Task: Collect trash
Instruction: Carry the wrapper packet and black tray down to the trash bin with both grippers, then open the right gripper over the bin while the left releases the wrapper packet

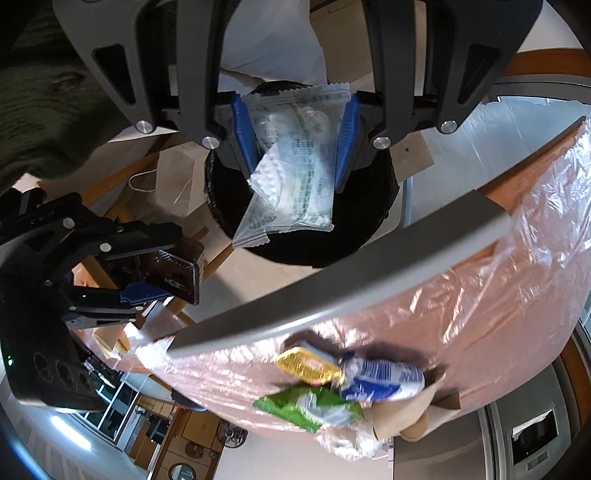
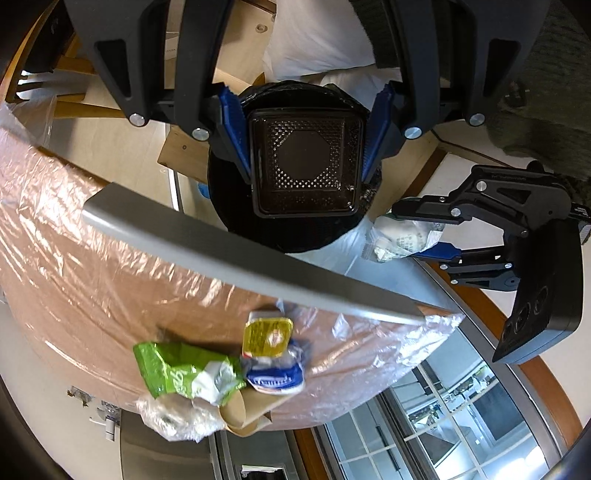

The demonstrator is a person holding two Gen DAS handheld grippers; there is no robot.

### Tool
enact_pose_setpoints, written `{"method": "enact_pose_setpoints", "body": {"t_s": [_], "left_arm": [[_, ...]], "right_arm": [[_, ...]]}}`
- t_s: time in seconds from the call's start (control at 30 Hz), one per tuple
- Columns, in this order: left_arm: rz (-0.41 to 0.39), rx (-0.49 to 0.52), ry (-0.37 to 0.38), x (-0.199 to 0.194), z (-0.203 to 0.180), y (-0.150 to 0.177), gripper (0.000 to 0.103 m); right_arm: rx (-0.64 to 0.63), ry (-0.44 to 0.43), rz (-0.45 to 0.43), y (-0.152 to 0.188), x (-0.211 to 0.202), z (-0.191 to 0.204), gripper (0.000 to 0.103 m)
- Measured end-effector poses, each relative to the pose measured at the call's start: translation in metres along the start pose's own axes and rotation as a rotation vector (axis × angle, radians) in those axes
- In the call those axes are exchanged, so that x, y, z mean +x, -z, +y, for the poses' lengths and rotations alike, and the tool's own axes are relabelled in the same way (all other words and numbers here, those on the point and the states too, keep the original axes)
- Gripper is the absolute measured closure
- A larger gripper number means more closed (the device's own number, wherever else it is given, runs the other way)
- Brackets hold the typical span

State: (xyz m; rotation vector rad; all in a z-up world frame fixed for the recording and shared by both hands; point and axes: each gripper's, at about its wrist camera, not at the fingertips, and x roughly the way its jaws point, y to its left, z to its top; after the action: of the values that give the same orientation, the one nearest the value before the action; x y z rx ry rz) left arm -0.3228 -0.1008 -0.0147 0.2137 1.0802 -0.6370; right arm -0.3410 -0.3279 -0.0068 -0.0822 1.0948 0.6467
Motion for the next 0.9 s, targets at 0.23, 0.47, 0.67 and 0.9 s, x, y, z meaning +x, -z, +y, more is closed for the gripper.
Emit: {"method": "enact_pose_setpoints", "body": {"t_s": [0.23, 0.47, 0.67, 0.9], "left_arm": [[0.054, 0.004, -0.017, 0.026, 0.004, 0.012, 0.063], [0.089, -0.001, -0.027, 0.048, 0.009, 0.019, 0.062], [0.108, -0.002, -0.036, 0.058, 0.011, 0.019, 0.062], [0.126, 0.012, -0.049, 0.072, 0.014, 0.015, 0.062]], "right_arm": [[0.007, 0.028, 0.022, 0.008, 0.020, -0.001, 0.049], [0.016, 0.071, 0.048, 0.016, 0.044, -0.006, 0.049], [0.035, 0.093, 0.067, 0.015, 0.063, -0.011, 0.049], [0.047, 0.134, 0.084, 0.016, 0.080, -0.010, 0.049]]}}
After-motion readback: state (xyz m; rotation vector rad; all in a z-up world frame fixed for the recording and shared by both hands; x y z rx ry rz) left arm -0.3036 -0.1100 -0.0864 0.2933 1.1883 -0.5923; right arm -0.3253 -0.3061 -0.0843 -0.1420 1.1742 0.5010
